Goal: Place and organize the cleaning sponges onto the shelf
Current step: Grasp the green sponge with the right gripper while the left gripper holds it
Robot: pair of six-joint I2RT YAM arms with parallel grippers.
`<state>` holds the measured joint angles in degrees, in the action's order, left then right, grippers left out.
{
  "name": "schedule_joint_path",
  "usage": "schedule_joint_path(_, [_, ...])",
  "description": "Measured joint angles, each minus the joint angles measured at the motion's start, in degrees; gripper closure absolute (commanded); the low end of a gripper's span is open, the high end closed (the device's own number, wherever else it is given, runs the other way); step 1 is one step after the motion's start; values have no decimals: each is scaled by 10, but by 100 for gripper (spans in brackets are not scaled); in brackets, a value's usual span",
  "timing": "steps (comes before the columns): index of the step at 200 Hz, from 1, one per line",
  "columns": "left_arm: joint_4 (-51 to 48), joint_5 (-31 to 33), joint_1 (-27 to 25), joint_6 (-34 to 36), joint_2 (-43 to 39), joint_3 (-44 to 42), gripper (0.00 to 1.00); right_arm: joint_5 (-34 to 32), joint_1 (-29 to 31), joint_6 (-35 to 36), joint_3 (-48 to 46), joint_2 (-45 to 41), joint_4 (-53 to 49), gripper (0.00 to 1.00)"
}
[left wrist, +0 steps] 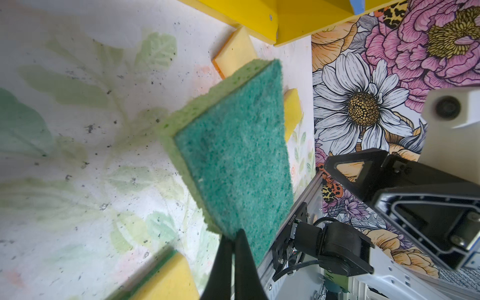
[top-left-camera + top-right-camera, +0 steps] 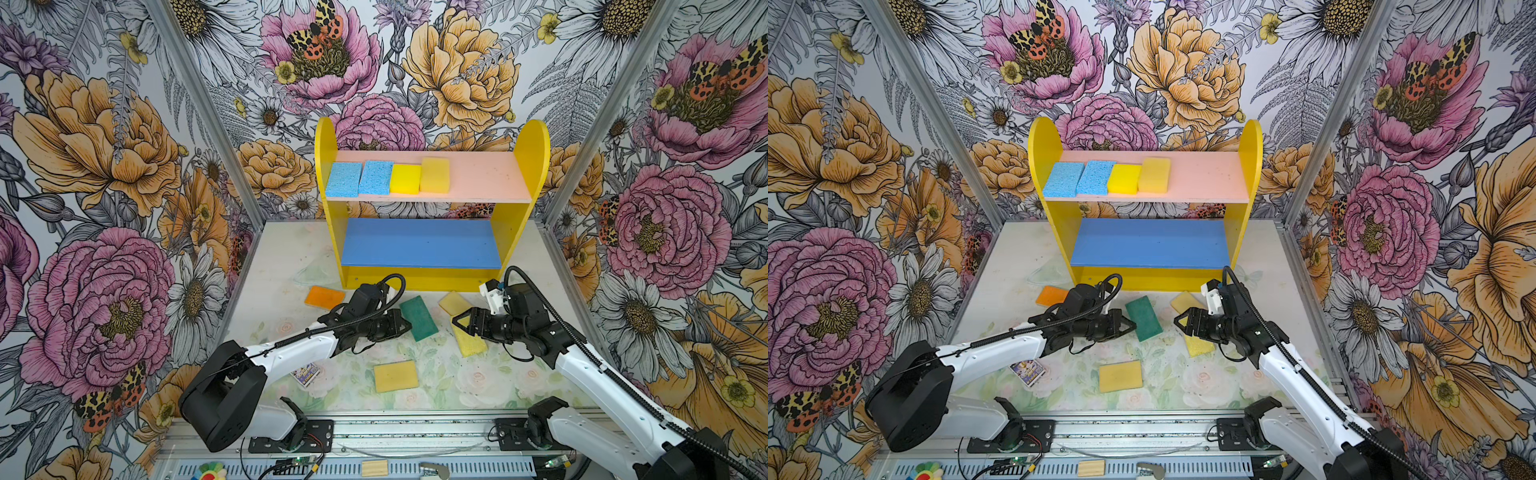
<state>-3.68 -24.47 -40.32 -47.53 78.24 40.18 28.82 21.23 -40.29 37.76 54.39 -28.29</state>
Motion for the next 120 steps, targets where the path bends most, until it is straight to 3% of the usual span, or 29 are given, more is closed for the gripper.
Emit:
schedule_joint_path(58, [0, -23, -5, 0, -2, 13, 97, 17, 31, -22, 0, 16, 43, 39])
schedule_joint_path(120, [1, -27, -19, -1, -2, 25, 97, 20, 52, -35, -9, 36, 72, 54])
